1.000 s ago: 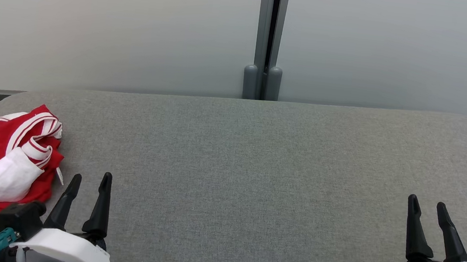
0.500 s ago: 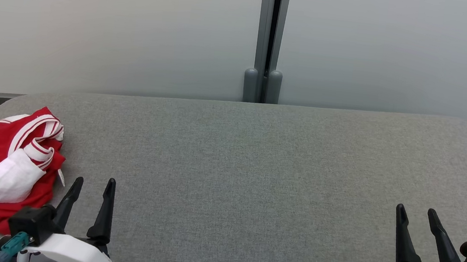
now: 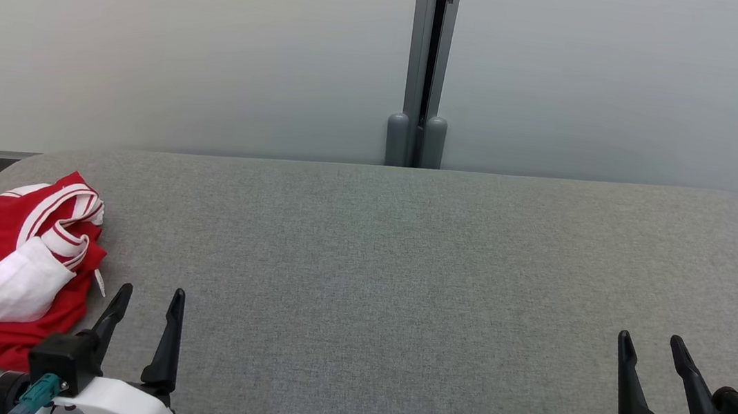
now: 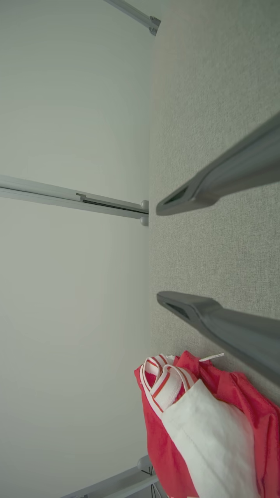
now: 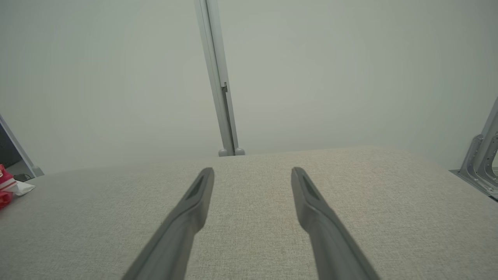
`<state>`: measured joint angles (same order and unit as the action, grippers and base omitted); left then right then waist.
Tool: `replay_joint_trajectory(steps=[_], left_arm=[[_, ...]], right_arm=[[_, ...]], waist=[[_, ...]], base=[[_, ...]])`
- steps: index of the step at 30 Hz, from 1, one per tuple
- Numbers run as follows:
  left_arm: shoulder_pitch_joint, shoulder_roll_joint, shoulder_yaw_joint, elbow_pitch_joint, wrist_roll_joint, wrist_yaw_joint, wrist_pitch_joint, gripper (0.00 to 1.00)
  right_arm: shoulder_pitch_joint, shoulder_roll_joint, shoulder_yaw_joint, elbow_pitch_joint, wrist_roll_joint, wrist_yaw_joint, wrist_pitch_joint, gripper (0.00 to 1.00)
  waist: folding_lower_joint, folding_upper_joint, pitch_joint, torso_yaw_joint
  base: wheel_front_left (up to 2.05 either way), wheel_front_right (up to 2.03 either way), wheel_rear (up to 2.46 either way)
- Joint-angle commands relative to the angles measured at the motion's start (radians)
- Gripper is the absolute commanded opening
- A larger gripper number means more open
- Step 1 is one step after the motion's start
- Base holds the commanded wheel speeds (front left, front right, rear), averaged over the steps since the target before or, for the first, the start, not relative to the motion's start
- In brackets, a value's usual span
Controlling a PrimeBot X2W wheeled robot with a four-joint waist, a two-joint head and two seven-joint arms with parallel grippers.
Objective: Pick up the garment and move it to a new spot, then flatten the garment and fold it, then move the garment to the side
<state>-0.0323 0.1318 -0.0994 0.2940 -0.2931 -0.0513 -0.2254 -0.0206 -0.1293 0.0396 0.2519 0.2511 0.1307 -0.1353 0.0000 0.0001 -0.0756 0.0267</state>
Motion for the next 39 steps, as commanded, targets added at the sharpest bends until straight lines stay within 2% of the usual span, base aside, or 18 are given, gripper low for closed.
replay_joint_trajectory(steps=[1, 19, 39], left_arm=[[0.003, 0.005, -0.001, 0.002, 0.023, 0.007, -0.007, 1.0], [0.0, -0.006, 0.0, 0.065, 0.086, 0.008, -0.041, 1.0], [-0.016, -0.007, 0.001, 0.105, 0.037, 0.008, -0.038, 1.0]], right_arm=[[0.004, -0.001, -0.003, 0.002, -0.018, 0.0, -0.012, 1.0], [0.018, 0.014, -0.01, 0.022, -0.068, 0.0, -0.029, 1.0], [0.017, 0.013, -0.008, 0.035, -0.024, 0.0, -0.024, 1.0]], waist=[[0.0, -0.0001, -0.001, 0.0], [0.0, -0.0001, -0.015, 0.001], [0.0, -0.0001, -0.014, -0.002]], base=[[0.0, 0.0, 0.0], [0.0, 0.0, 0.0], [0.0, 0.0, 0.0]])
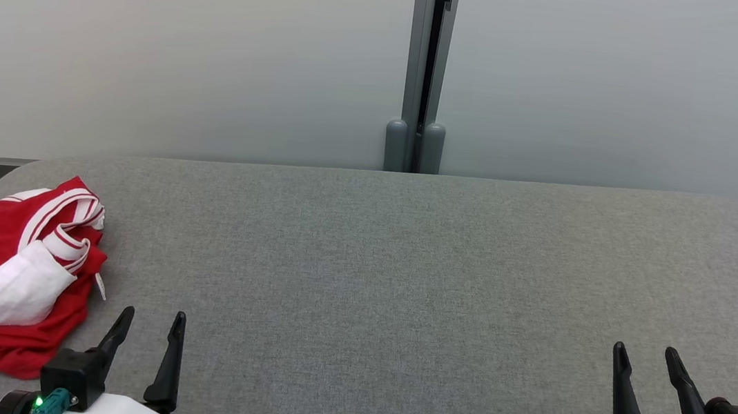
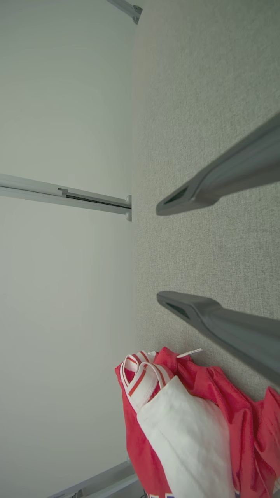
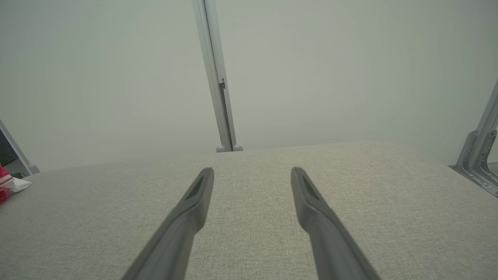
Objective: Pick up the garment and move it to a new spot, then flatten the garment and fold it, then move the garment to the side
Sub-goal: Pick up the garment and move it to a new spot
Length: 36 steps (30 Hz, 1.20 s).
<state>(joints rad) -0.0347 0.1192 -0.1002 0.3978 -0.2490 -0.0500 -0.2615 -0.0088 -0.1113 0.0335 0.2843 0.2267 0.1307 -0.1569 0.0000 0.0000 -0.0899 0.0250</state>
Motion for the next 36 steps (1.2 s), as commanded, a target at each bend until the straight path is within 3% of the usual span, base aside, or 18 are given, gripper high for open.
replay_joint_trajectory(steps=[1, 11, 29, 36], left_arm=[[-0.014, 0.007, 0.002, 0.002, -0.008, 0.007, -0.002, 1.0], [-0.038, 0.014, 0.004, -0.009, -0.012, 0.015, -0.003, 1.0], [-0.069, 0.043, 0.037, -0.025, -0.028, 0.029, -0.004, 1.0], [-0.042, 0.043, 0.068, -0.067, -0.034, 0.047, -0.003, 1.0]], right_arm=[[0.006, -0.006, -0.001, 0.002, 0.0, 0.0, -0.001, 1.0], [-0.003, -0.002, -0.004, -0.022, -0.009, 0.0, 0.008, 1.0], [-0.023, 0.014, 0.045, -0.048, -0.002, 0.0, 0.026, 1.0], [-0.068, 0.012, 0.099, -0.037, -0.003, 0.0, 0.034, 1.0]], waist=[[0.0, 0.0, 0.0, 0.001], [0.0, 0.0, 0.013, 0.047], [0.0, 0.0, 0.032, 0.423], [0.0, 0.0, 0.055, 0.472]], base=[[0.0, 0.0, 0.0], [0.0, 0.0, 0.0], [0.0, 0.0, 0.0], [0.0, 0.0, 0.0]])
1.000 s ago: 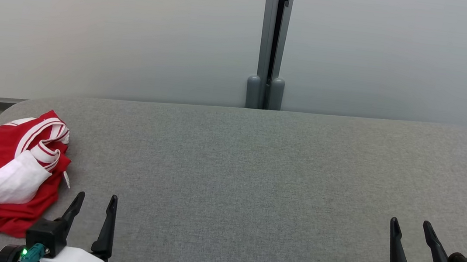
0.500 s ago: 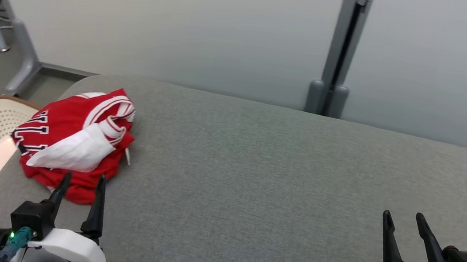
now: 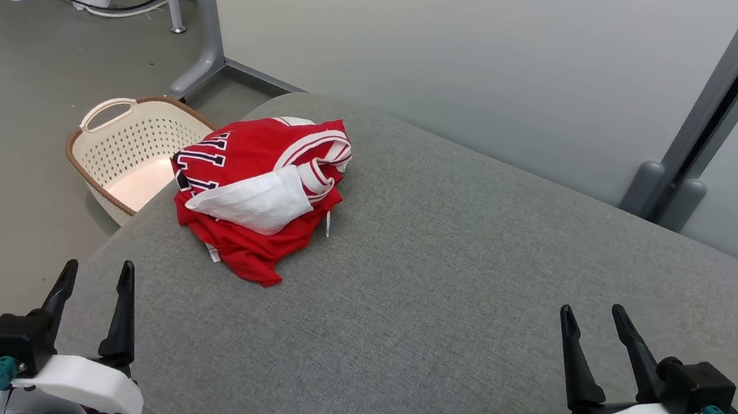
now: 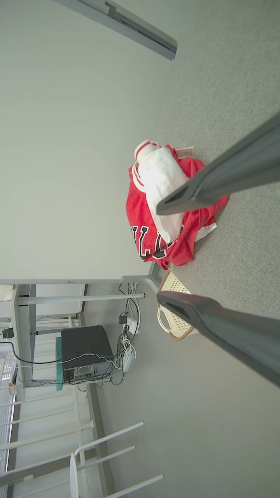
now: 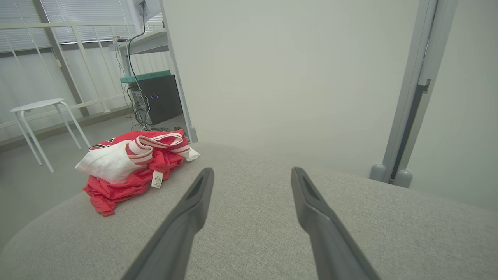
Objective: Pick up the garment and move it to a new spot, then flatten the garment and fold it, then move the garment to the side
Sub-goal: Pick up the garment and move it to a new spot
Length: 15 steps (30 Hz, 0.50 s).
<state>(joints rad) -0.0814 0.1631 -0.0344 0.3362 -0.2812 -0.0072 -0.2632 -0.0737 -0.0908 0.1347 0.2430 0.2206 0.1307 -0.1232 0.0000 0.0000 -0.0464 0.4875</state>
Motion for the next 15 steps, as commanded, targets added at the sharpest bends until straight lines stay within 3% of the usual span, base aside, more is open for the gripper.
replay_joint_trajectory(steps=[1, 15], left_arm=[[0.008, -0.003, 0.005, -0.013, -0.002, 0.006, -0.002, 1.0], [0.011, -0.013, 0.015, -0.033, 0.011, 0.004, -0.002, 1.0]], right_arm=[[-0.011, -0.01, 0.003, 0.009, 0.007, 0.0, 0.0, 1.0], [-0.042, -0.03, 0.017, 0.043, 0.009, 0.0, -0.012, 1.0]], waist=[[0.0, 0.0, 0.013, 0.011], [0.0, 0.0, 0.019, 0.014]], base=[[0.0, 0.0, 0.0], [0.0, 0.0, 0.0]])
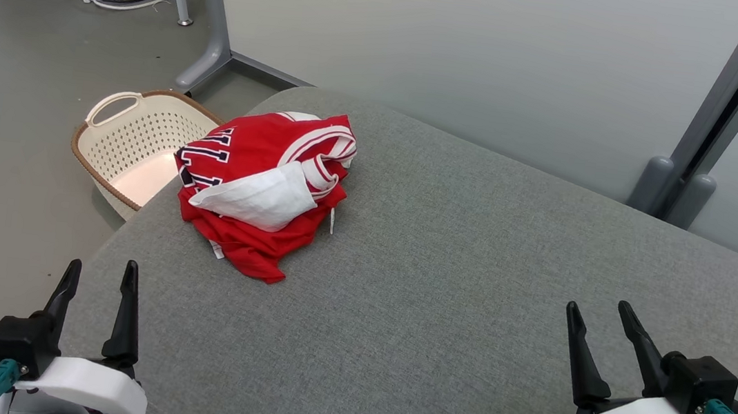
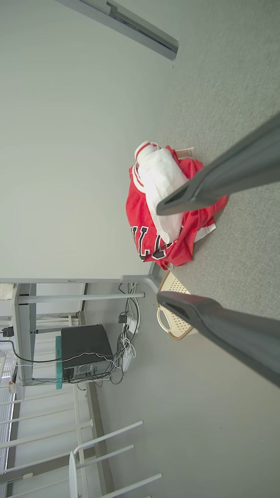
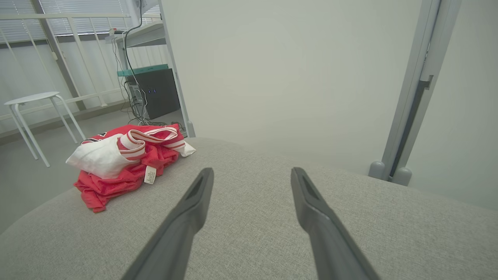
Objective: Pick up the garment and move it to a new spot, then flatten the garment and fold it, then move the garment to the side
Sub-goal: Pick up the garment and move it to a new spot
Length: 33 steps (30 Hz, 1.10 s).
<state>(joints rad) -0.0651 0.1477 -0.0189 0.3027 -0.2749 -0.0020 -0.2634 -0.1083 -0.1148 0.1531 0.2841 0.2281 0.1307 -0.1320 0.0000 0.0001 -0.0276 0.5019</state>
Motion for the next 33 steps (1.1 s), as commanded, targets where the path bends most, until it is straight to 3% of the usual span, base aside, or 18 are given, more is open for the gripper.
replay_joint_trajectory(steps=[1, 9, 14, 23, 32, 33], left_arm=[[-0.01, 0.002, -0.002, 0.003, 0.007, -0.003, -0.001, 1.0], [-0.11, -0.007, -0.057, 0.09, 0.012, -0.046, 0.022, 1.0], [-0.22, -0.007, -0.072, 0.177, 0.002, -0.065, 0.047, 1.0], [-0.517, 0.02, -0.082, 0.504, -0.033, -0.105, 0.053, 1.0], [-0.687, 0.051, -0.092, 0.813, -0.091, -0.127, 0.083, 1.0], [-0.697, 0.052, -0.093, 0.836, -0.097, -0.127, 0.087, 0.91]], right_arm=[[-0.007, -0.006, -0.003, 0.003, 0.001, 0.0, -0.003, 1.0], [0.019, -0.019, -0.034, -0.022, -0.012, 0.0, 0.008, 1.0], [-0.011, -0.032, -0.033, -0.07, -0.032, 0.0, 0.047, 1.0], [-0.092, -0.074, -0.026, -0.144, -0.049, 0.0, 0.102, 1.0], [-0.133, -0.082, -0.019, -0.142, -0.044, 0.0, 0.095, 1.0], [-0.137, -0.082, -0.019, -0.14, -0.044, 0.0, 0.094, 1.0]], waist=[[0.0, -0.0001, 0.0, 0.0], [0.0, -0.0001, 0.013, 0.009], [0.0, -0.0001, 0.085, -0.039], [0.0, -0.0001, 0.259, -0.161], [0.0, -0.0001, 0.323, -0.218], [0.0, -0.0001, 0.326, -0.22]], base=[[0.0, 0.0, 0.0], [0.0, 0.0, 0.0], [0.0, 0.0, 0.0], [0.0, 0.0, 0.0], [0.0, 0.0, 0.0], [0.0, 0.0, 0.0]])
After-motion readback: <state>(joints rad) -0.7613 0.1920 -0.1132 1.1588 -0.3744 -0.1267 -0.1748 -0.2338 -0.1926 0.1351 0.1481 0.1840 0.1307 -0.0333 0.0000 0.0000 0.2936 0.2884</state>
